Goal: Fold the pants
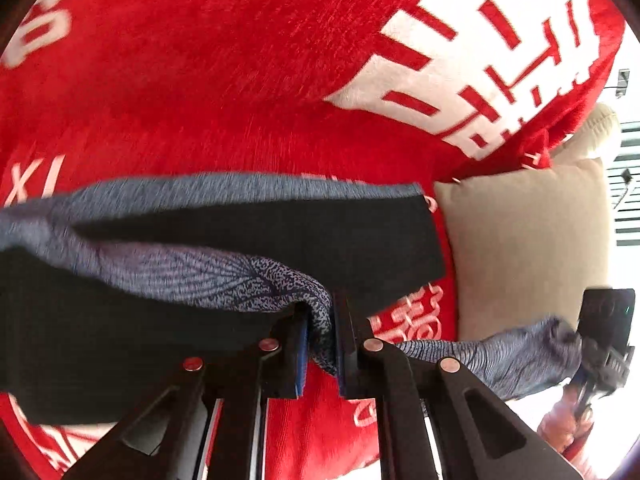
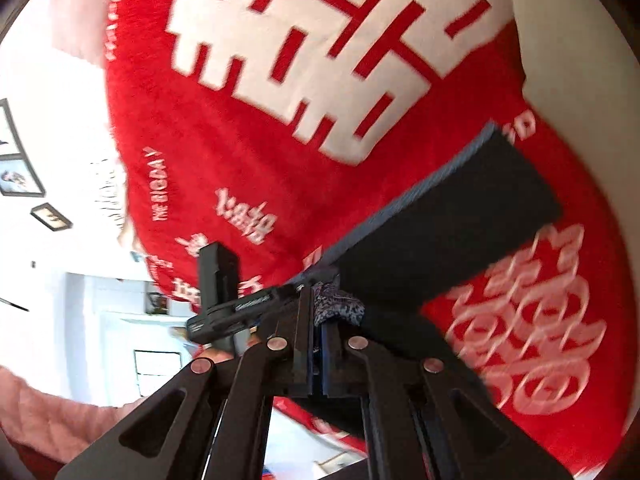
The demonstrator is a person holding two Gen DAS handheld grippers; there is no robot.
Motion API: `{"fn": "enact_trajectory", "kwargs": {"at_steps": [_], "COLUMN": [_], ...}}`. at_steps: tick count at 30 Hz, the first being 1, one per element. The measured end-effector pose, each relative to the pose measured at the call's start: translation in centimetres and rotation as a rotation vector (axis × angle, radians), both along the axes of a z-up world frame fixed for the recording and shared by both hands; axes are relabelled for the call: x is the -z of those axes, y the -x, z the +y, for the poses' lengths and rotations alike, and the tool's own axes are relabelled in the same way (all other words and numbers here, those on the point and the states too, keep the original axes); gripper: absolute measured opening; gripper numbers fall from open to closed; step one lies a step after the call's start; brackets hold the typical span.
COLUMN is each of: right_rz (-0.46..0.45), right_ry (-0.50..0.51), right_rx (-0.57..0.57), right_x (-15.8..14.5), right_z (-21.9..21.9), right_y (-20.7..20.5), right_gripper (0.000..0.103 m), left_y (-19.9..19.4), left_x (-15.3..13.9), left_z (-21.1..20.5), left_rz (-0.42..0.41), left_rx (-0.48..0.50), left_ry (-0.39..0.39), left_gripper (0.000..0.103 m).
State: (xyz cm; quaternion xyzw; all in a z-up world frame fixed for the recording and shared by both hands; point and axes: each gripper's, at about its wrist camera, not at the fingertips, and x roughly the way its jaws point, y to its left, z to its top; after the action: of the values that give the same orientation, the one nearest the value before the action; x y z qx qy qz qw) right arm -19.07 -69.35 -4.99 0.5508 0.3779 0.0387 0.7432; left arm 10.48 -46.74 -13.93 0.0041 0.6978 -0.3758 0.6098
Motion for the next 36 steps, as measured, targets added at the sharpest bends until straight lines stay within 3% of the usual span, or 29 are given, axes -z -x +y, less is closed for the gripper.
{"fn": "enact_trajectory", "kwargs": {"at_steps": [5,10,14,18,19,20,21,22,23,24,25,28,29,30,33,36], "right_rz": [0.14,0.266,0.351,0.342,0.339,0.341,0.349,0.351,0.349,0.353,0.356,0.35,0.352,0.353,0.39,0.475], "right_ry": [0.115,0.2,0.297,0.331,0.331,0.336,0.345,0.348,0.341,0.345,0.364,0.369,0.413,0.469,0.554,0.635], "right_rx": [-0.042,-0.101,-0.167,-0.2,-0.202,-0.199,-0.193,-0.181,-0.163,-0.143,-0.115,-0.108,-0.121,-0.15,-0.251,-0.334], "right_x": [4.9,10.0,11.4,9.6,9.2,8.7,8.4,8.0,7.8,7.7,7.3,6.4,5.8,5.2,5.5,8.3], "right_z": [-5.2,-7.1,-6.9,-6.8,-6.9,-7.1,-7.4,-7.6,-7.9,-8.2,-8.5,-8.3,-7.7,-7.0,-4.7,-3.1], "right_y": [-4.4,-8.4,-10.6,-11.2,-11.1,-11.0,-10.8,-10.5,-10.0,-9.5,-8.8,-8.5,-8.5,-8.6,-9.2,-10.3], "right_gripper": [0.003,0.003,0.003,0.004,0.005,0.008,0.024,0.04,0.049,0.069,0.07,0.07,0.069,0.062,0.019,0.015], "left_y": [-1.1,-1.3,-0.9,-0.6,-0.7,-0.9,-1.0,-1.2,-1.3,-1.5,-1.6,-1.6,-1.2,-0.9,0.2,1.0], "left_x": [3.6,6.0,4.2,1.1,0.5,-0.3,-1.1,-2.0,-2.5,-2.5,-2.4,-1.4,-0.7,-0.2,1.8,4.1], "left_z": [-3.1,-4.6,-4.6,-4.1,-3.9,-3.6,-3.4,-3.0,-2.9,-2.7,-2.5,-1.8,-1.6,-1.4,-1.2,-1.7], "left_rz": [-0.023,-0.013,-0.008,-0.02,-0.034,-0.065,-0.098,-0.145,-0.164,-0.173,-0.181,-0.222,-0.253,-0.277,-0.337,-0.373], "left_rx": [0.032,0.062,0.08,0.1,0.103,0.104,0.1,0.101,0.116,0.116,0.11,0.104,0.106,0.106,0.111,0.097], "left_ry": [-0.056,-0.122,-0.128,-0.109,-0.109,-0.112,-0.109,-0.096,-0.094,-0.108,-0.123,-0.187,-0.228,-0.254,-0.317,-0.372], "left_gripper": [0.012,0.018,0.024,0.026,0.032,0.061,0.081,0.081,0.081,0.081,0.081,0.081,0.081,0.081,0.081,0.081]}}
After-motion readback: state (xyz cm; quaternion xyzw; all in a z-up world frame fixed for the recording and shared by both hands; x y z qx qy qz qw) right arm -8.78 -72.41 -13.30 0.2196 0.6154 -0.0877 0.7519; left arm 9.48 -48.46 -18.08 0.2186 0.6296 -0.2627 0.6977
